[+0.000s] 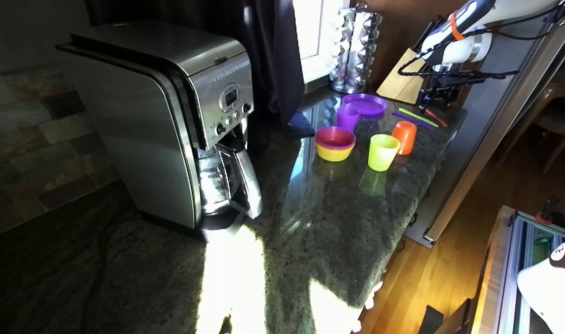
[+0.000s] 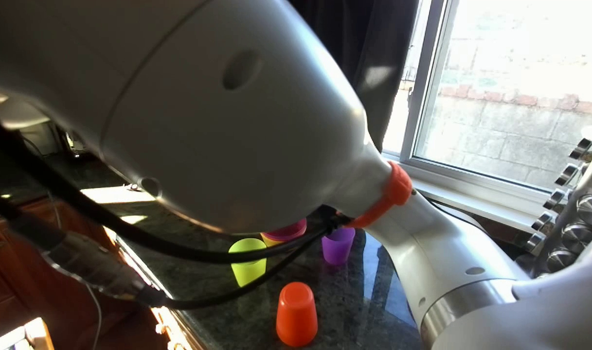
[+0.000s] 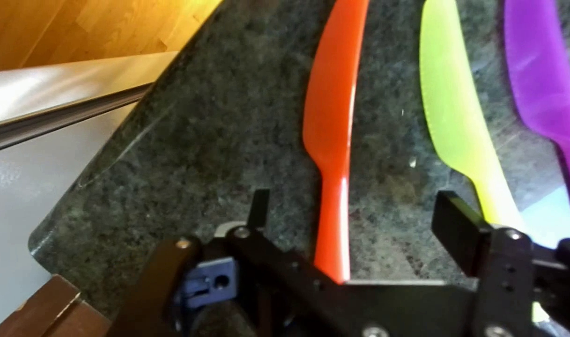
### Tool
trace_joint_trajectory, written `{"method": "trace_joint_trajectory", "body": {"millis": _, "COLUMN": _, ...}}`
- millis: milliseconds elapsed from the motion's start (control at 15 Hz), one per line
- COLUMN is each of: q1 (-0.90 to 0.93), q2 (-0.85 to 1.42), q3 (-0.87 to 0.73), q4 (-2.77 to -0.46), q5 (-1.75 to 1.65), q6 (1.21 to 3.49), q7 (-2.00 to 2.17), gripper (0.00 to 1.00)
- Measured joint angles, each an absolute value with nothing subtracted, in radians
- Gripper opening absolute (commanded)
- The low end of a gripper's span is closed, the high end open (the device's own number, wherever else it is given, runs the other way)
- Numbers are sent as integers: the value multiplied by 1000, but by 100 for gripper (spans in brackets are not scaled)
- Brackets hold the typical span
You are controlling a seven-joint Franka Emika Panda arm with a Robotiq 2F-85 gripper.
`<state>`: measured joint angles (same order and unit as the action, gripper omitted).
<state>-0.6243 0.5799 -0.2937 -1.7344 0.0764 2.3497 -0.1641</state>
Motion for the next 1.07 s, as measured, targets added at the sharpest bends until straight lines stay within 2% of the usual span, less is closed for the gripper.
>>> {"method": "trace_joint_trajectory", "body": {"millis": 133, "q1": -624, "q2": 585, "q3": -288, "q4": -1734, "q5": 80, "q6": 2350, "q7": -153, "gripper": 51}}
{"method": "trace_joint_trajectory", "body": {"millis": 267, "q1": -622, "q2": 587, "q3": -281, "q4": -1732, "q5": 87, "q6": 2350, "q7": -141, "gripper": 38}}
{"method": "trace_joint_trajectory", "body": {"millis": 333, "q1": -620, "q2": 586, "q3": -279, "q4": -1731, "q5": 90, "q6": 2350, "q7": -136, "gripper": 25}}
{"method": "trace_joint_trajectory", "body": {"millis": 533, "q1": -613, "q2": 586, "q3": -275, "q4": -1728, "q5": 94, "q6": 2350, "q7": -119, "gripper": 3}}
{"method": "trace_joint_trajectory", "body": {"millis": 600, "q1": -613, "q2": 586, "q3": -275, "q4": -1727, "q5": 94, "q6": 2350, "q7": -115, "gripper": 0}}
{"method": "trace_joint_trajectory", "body": {"millis": 1067, "q1": -615, "q2": 583, "q3": -275, "q4": -1725, "q5": 96, "q6": 2350, "q7": -103, "gripper": 4}}
